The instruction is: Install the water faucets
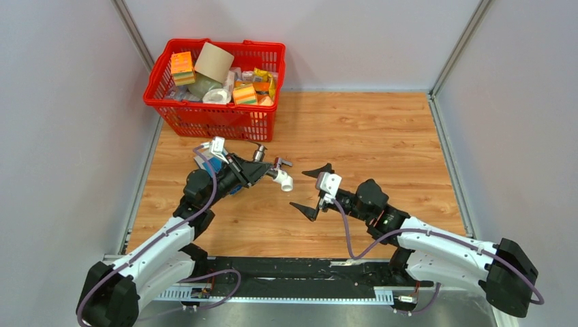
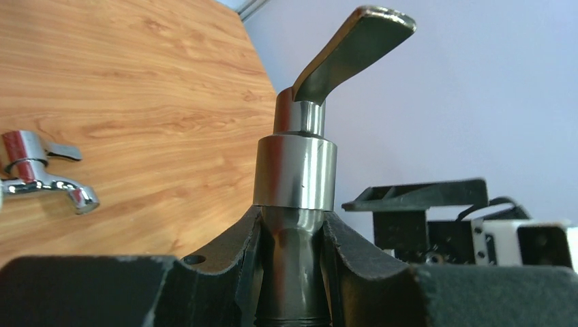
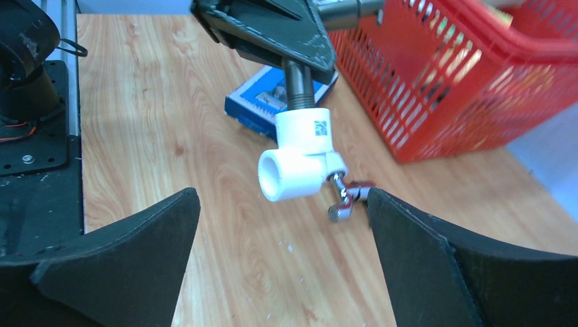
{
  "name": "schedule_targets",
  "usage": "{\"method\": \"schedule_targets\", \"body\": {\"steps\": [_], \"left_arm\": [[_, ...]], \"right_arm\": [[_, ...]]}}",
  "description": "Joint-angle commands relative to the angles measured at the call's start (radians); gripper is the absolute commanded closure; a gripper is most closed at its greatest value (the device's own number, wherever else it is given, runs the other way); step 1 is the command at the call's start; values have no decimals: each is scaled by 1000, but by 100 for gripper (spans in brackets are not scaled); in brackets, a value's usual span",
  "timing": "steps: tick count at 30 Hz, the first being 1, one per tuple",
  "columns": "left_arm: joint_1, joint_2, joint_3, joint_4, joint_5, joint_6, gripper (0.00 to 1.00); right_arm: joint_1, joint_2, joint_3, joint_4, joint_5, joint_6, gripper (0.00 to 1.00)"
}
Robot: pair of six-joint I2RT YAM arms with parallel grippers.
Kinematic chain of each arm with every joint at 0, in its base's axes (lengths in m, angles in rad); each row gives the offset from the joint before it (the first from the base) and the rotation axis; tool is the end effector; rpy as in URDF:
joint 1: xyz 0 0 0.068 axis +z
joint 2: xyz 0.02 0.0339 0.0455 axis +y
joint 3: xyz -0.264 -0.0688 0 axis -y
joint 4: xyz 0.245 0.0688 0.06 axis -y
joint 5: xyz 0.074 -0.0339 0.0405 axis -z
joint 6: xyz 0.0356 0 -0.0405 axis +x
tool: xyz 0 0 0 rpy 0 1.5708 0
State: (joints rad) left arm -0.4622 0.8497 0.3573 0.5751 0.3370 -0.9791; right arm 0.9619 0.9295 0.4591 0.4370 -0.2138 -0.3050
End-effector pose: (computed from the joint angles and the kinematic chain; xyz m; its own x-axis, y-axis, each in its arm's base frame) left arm 0.1713 -0.0985 0.2577 -0.5529 -0.5997 -0.5785 0.4606 0.3586 -0.8119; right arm 0.1176 0.1818 0.2639 0.2589 -0.1417 -0.9554 -0.8860 0.3590 -0.2934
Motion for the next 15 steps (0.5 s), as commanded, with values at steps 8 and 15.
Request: {"method": "schedule_targets", "body": {"steps": [8,15], "left_arm": [[7,-84,124,-147,-23,-239,100],[7,-103,138,-150,5,-274,100]], "right_arm": [[138,87,-65,386,174,-440,0],[141,129,-80,460,154,-506,1]]}}
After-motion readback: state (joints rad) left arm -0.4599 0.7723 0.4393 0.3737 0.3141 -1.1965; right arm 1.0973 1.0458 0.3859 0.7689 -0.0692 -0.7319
